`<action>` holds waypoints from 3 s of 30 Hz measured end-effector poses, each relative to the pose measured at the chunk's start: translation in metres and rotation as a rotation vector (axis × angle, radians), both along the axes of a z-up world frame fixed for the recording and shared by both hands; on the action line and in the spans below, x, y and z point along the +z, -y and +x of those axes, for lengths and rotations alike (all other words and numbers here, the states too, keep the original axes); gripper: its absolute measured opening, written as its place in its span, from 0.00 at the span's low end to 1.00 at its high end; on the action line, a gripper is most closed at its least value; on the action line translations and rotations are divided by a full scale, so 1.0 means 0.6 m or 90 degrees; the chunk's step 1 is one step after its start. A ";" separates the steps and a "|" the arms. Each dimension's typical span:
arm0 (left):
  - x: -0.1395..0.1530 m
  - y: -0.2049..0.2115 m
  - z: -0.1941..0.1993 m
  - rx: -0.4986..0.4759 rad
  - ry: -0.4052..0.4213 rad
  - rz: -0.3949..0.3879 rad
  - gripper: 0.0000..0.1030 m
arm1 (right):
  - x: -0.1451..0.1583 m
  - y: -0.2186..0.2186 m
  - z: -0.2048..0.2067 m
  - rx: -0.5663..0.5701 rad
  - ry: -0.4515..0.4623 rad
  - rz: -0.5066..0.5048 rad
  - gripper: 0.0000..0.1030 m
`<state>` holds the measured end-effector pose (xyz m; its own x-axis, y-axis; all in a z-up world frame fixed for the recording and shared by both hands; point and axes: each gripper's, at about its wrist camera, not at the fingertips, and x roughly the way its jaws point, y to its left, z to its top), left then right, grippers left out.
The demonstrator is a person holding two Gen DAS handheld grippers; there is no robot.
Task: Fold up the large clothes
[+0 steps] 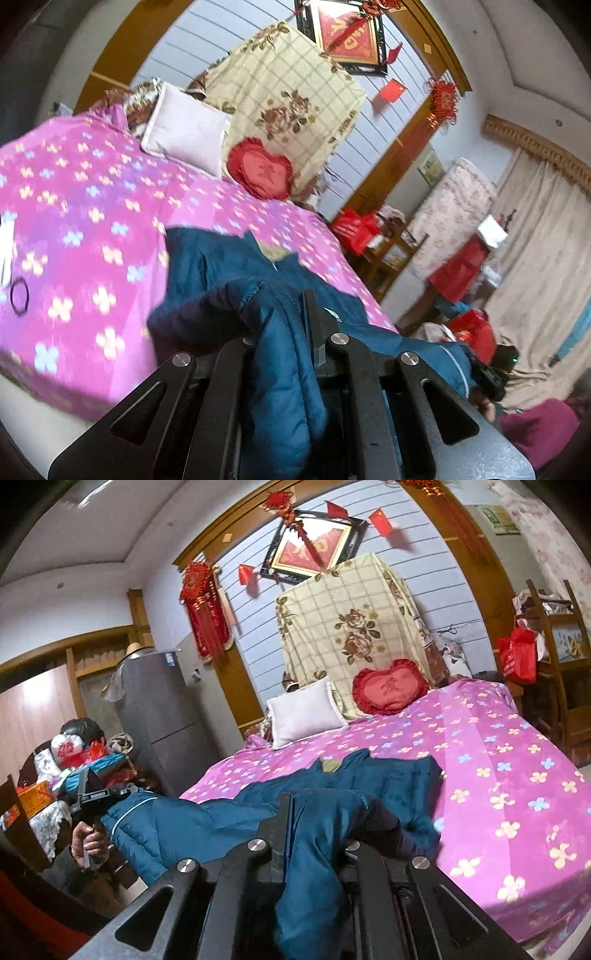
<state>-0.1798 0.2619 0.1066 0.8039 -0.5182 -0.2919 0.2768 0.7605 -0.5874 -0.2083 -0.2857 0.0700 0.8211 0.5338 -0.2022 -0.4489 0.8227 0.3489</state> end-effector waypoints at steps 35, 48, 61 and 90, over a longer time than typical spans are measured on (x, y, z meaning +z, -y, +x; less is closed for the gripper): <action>-0.198 0.065 0.523 0.073 -0.248 0.094 0.47 | -0.191 0.063 0.531 -0.112 -0.254 0.276 0.74; -0.155 0.090 0.311 0.052 -0.145 0.196 0.74 | -0.105 -0.027 0.387 0.042 -0.137 -0.026 0.76; -0.130 0.252 0.530 0.058 -0.176 0.315 0.74 | -0.124 -0.101 0.510 -0.069 -0.218 -0.120 0.68; -0.220 0.219 0.519 0.091 -0.288 0.308 0.76 | -0.115 -0.159 0.551 -0.118 -0.244 -0.171 1.00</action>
